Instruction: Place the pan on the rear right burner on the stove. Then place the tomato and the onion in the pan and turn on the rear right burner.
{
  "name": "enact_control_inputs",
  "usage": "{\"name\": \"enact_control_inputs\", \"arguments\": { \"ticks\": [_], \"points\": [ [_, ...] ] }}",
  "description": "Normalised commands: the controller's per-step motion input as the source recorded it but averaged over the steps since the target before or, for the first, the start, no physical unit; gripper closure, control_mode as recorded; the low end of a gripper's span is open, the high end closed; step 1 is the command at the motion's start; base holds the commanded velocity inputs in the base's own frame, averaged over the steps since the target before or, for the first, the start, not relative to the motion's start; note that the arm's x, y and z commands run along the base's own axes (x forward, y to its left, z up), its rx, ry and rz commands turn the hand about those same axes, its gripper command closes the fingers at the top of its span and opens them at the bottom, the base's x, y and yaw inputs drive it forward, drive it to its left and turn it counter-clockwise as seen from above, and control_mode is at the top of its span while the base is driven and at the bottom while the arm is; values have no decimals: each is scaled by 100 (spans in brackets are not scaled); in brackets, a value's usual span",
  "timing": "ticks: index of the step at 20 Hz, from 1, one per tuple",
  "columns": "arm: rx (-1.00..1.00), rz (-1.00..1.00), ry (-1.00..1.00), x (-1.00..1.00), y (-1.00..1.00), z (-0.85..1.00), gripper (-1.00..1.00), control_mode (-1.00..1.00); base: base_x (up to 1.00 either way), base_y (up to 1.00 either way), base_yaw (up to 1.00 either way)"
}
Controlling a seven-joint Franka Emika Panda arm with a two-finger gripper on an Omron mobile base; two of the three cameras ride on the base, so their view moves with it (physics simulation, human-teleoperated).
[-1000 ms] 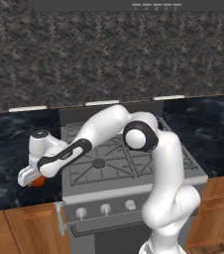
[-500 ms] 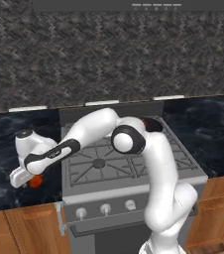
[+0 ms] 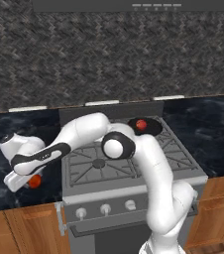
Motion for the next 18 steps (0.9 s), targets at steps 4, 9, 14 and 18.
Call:
{"name": "enact_control_inputs", "arguments": {
  "ticks": [4,9,14,18],
  "points": [
    [-11,-1,0,-59,-59,-67,100,-100,0,0,0],
    [-1,-3,-10,-44,-60,-14,100,-100,0,0,0],
    [4,-6,-29,-30,-74,22,100,-100,0,0,0],
    [9,-5,-45,-27,-73,52,100,-100,0,0,0]
  ]
}}
